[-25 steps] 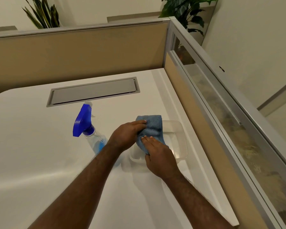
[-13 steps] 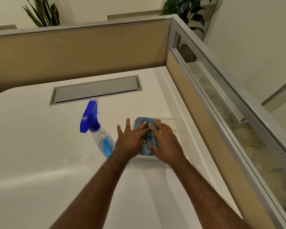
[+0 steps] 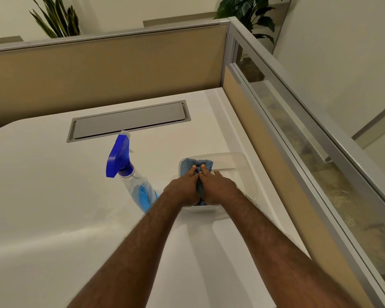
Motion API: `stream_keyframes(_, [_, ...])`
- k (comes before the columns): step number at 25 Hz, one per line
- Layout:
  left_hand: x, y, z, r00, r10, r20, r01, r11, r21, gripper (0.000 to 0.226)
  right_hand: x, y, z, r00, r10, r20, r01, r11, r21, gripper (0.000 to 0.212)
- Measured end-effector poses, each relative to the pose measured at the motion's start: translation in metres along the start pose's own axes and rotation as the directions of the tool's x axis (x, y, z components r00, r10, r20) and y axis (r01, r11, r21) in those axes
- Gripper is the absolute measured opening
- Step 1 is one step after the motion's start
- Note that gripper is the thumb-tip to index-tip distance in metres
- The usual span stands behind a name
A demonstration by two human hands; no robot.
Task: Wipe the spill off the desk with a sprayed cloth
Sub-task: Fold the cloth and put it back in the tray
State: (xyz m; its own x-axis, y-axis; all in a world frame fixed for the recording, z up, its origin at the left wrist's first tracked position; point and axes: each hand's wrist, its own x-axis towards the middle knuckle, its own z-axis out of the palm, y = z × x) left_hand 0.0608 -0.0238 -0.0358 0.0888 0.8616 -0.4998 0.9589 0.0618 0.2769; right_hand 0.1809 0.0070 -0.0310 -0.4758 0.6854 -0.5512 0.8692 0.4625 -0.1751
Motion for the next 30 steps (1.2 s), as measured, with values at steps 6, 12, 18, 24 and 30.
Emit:
stream_keyframes(6, [-0.001, 0.005, 0.008, 0.999, -0.012, -0.038, 0.009, 0.997, -0.073, 0.084, 0.0, -0.002, -0.002, 1.0, -0.004, 0.009, 0.004, 0.998, -0.069, 0.093])
stream_keyframes(12, [0.002, 0.007, 0.014, 0.997, 0.007, -0.078, -0.017, 0.992, -0.127, 0.084, 0.002, 0.002, -0.001, 1.0, 0.016, 0.02, -0.014, 0.996, -0.092, 0.093])
stream_keyframes(18, [0.006, 0.016, 0.017, 0.996, 0.021, -0.092, -0.034, 0.989, -0.141, 0.084, 0.003, 0.008, 0.003, 0.998, 0.053, 0.025, -0.052, 0.997, -0.064, 0.094])
stream_keyframes(24, [0.02, 0.054, 0.025, 0.989, 0.07, -0.131, -0.096, 0.975, -0.2, 0.087, -0.003, 0.053, 0.007, 0.993, 0.122, -0.009, -0.122, 0.993, -0.009, 0.106])
stream_keyframes(30, [0.034, 0.061, 0.028, 0.995, 0.07, -0.075, -0.079, 0.989, -0.124, 0.091, -0.005, 0.063, 0.009, 0.995, 0.098, 0.004, -0.098, 0.995, 0.009, 0.105])
